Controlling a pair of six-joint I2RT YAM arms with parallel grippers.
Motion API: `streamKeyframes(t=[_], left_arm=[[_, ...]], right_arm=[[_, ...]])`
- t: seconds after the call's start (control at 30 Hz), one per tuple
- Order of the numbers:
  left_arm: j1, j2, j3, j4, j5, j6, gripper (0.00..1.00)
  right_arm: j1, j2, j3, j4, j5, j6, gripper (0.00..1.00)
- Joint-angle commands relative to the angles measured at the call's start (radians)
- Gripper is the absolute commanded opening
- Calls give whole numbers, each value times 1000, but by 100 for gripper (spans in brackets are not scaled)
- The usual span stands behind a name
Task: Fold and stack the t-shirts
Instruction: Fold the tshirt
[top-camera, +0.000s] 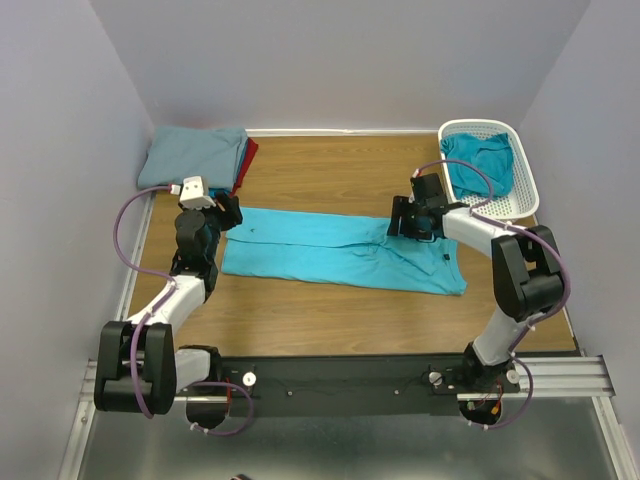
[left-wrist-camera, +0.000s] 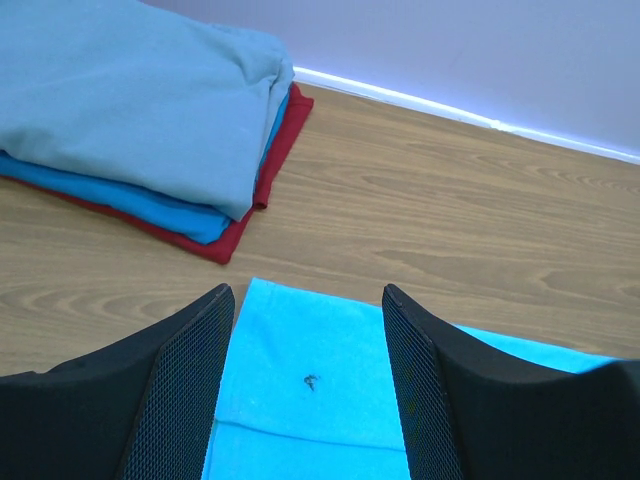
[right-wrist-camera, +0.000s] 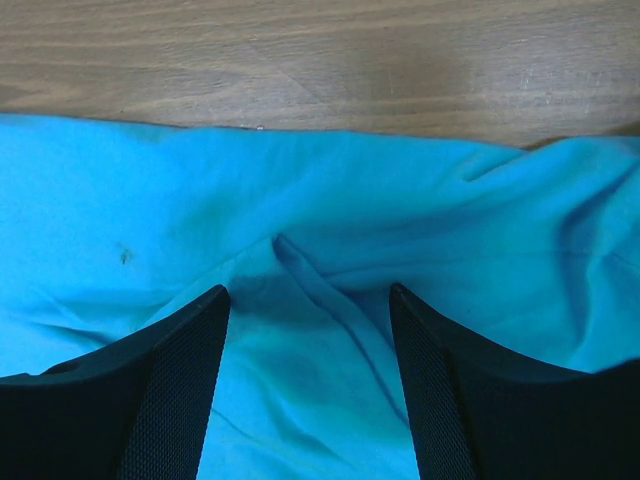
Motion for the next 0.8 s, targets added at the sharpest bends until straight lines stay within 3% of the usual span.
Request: streamKeyframes(t=[0.0,0.53,0.77], left_arm=[[8,-18,-7,46,28,21,69],[8,-4,3,46,35,27,69],[8,3,7,46,66,31,69]], right_arm=[[5,42,24,67,-4,-31,72],[16,-1,1,112,-14,-35,66],[36,-6,-2,117,-13,-37,57]])
